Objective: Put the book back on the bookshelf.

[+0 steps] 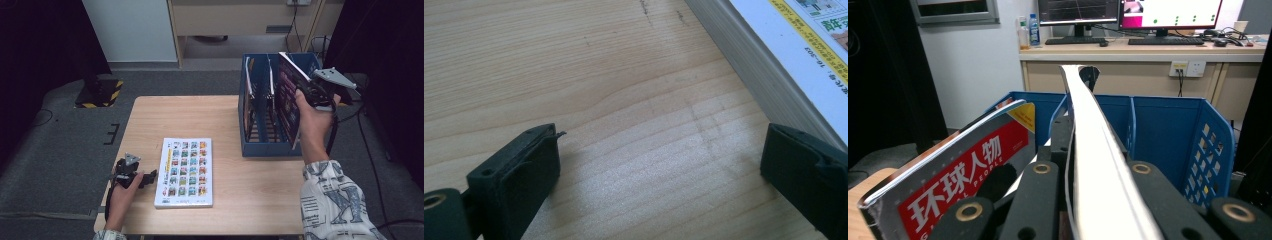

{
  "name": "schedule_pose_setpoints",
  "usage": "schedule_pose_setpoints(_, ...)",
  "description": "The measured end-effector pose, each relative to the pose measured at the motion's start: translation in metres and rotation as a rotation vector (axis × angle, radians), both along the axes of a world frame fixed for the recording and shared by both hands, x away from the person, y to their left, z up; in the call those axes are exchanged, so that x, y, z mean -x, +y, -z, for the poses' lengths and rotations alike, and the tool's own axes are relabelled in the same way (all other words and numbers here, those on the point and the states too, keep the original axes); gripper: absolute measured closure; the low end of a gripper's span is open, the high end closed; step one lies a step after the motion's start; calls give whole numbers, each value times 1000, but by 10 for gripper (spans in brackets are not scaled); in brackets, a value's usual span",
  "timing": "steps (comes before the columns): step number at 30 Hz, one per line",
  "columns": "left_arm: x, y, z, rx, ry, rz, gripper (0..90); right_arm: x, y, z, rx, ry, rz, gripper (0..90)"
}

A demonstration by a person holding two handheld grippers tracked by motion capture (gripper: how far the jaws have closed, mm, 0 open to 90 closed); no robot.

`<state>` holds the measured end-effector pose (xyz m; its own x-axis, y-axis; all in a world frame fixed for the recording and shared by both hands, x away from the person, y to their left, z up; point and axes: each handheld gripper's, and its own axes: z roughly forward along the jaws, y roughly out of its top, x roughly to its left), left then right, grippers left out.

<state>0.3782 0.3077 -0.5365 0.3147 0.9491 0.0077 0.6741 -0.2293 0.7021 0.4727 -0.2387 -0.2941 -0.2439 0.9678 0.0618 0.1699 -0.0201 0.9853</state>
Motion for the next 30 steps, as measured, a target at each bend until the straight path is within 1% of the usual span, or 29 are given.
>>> schedule_pose_setpoints(2,0,0,0,0,0,0,18,-3,0,0,0,1,5,825)
schedule_pose_setpoints(6,0,0,0,0,0,0,18,-8,-2,0,-15,6,26,826)
schedule_pose_setpoints(8,0,0,0,0,0,1,18,-12,-2,0,-5,10,35,825)
schedule_pose_setpoints(10,0,0,0,-1,0,1,18,-16,-3,0,-6,12,40,826)
schedule_pose_setpoints(17,0,0,0,0,0,3,18,-26,-6,0,-38,4,60,825)
schedule_pose_setpoints(20,0,0,0,0,0,3,18,-28,-7,1,-35,-7,57,825)
schedule_pose_setpoints(23,0,0,0,0,0,3,18,-30,-8,4,-51,-6,58,825)
schedule_pose_setpoints(28,0,0,0,-1,0,3,17,-31,-8,4,-49,-10,49,825)
schedule_pose_setpoints(30,0,0,0,-1,0,3,17,-31,-8,6,-58,-18,45,824)
